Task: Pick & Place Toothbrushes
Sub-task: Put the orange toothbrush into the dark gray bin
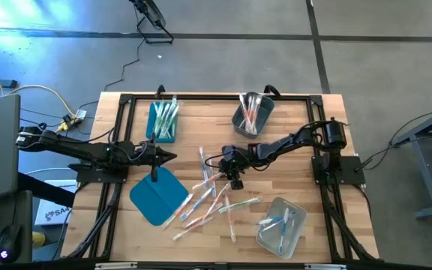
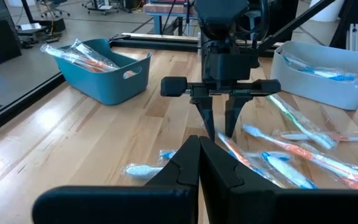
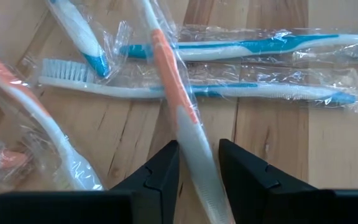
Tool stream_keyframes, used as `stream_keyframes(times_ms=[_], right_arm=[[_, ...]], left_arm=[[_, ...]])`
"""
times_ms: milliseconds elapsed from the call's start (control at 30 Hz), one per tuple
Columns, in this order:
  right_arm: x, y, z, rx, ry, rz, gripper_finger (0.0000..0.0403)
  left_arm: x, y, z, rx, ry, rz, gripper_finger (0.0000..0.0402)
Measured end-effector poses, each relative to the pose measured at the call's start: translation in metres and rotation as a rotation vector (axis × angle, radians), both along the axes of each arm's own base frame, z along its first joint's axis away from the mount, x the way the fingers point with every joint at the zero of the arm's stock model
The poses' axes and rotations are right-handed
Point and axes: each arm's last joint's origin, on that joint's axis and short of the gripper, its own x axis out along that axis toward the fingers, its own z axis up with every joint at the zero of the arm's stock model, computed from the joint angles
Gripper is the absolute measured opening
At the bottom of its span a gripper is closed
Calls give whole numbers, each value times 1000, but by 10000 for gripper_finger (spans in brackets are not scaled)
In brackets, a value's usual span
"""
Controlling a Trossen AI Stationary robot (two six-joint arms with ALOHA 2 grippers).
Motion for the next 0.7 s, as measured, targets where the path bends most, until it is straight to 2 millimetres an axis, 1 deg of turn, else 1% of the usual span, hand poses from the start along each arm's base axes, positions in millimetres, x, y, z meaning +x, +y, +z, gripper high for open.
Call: stream_keyframes(times_ms=[700], right_arm=[[0, 0, 0, 1, 7, -1, 100]], left_arm=[[0, 0, 0, 0, 0, -1, 0]])
